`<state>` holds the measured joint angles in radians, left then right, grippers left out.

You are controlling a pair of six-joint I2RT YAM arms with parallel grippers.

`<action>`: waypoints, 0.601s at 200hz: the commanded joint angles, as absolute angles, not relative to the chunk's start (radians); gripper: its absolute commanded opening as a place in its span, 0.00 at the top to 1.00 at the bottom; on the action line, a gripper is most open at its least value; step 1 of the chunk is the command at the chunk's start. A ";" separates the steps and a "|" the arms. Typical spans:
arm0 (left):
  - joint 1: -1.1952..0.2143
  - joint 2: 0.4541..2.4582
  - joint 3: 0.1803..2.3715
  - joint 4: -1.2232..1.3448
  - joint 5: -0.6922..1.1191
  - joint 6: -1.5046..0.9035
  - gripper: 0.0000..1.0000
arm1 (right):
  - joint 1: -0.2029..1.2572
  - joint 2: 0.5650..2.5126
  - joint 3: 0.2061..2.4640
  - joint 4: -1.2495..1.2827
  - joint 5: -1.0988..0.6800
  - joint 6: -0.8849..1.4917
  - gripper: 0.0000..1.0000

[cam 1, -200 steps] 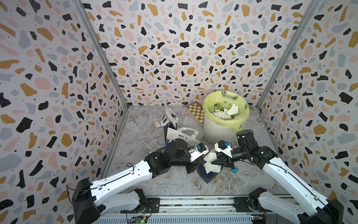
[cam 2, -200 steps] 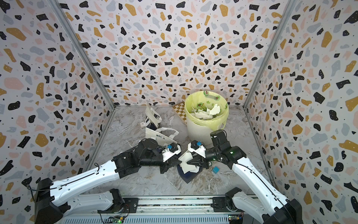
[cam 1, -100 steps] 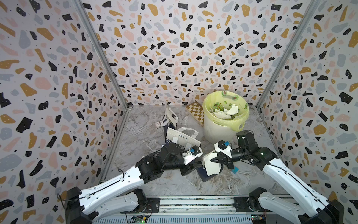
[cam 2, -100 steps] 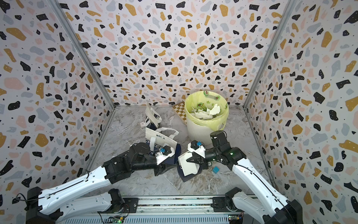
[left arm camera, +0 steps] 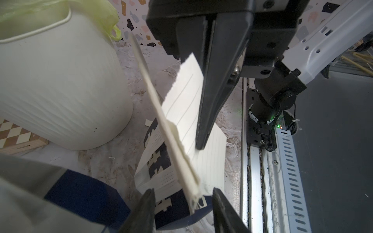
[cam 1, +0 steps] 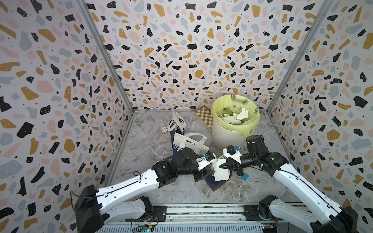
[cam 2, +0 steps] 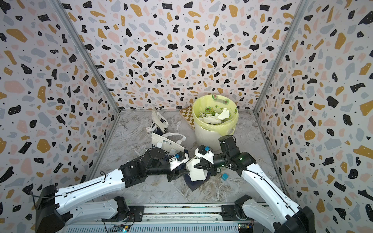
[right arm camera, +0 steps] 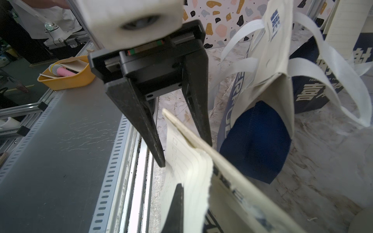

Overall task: Shred takeout receipts and throw away
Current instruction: Move the takeout bag to the center of the board.

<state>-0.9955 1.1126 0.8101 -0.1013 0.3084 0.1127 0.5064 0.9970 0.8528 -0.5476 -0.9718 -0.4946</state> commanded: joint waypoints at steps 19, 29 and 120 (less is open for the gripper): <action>-0.999 1.112 0.779 -0.031 0.264 0.124 0.92 | 0.511 0.962 0.899 -0.557 -0.882 -0.464 0.58; -0.999 1.104 0.764 -0.026 0.247 0.126 1.00 | 0.510 0.935 0.909 -0.556 -0.842 -0.450 0.52; -1.000 0.930 0.730 -0.250 0.257 0.105 1.00 | 0.330 0.842 0.967 -0.600 -0.144 0.219 0.44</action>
<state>-0.9958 0.9913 0.7353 -0.1555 0.2520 0.1150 0.3454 0.7959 0.9588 -0.5106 -0.5133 -0.1150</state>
